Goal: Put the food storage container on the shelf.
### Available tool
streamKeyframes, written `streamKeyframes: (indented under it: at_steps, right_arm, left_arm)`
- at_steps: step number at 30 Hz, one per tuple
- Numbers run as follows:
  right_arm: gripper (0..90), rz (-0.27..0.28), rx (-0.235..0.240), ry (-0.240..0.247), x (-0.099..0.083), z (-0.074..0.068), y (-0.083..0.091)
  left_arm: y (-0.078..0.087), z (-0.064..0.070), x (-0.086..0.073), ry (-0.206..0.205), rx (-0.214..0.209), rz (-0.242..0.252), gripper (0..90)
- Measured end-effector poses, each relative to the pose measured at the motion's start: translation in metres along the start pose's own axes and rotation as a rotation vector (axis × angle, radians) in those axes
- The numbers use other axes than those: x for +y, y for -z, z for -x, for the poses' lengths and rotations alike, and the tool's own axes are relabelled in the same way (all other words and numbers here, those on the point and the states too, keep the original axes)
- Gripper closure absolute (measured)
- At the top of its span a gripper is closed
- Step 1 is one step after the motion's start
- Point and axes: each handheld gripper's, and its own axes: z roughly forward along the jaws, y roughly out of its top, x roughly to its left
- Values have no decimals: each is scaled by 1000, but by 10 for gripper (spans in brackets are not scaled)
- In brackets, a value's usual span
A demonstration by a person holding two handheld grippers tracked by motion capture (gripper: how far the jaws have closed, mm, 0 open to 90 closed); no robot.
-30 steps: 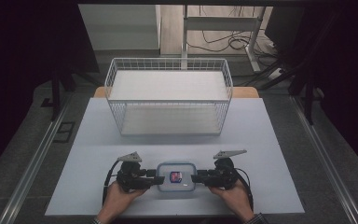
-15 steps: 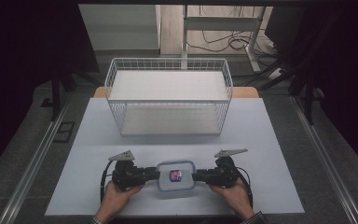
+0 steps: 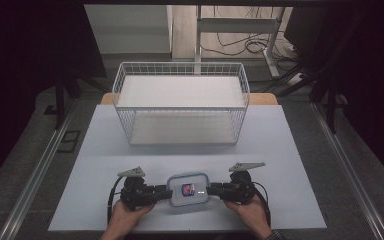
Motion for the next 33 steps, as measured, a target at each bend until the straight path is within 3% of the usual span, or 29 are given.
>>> streamKeyframes:
  at_steps: [4, 10, 18, 25, 33]
  right_arm:
    - [712, 7, -17, -15, 0, -3, 1]
    - [732, 34, -48, -20, 4, -9, 1]
    - [741, 33, -67, -7, 7, -12, 1]
    - [736, 39, -107, 22, 11, -12, -3]
    - [689, 36, -85, -7, 8, -6, -6]
  left_arm:
    - [2, 0, 0, 47, 6, 45, 655]
    - [2, -2, 3, 88, 17, 58, 678]
    - [2, -1, 14, 62, 85, 79, 678]
    - [2, -2, 13, 60, 84, 73, 684]
    - [-6, -2, 8, 50, 89, 47, 682]
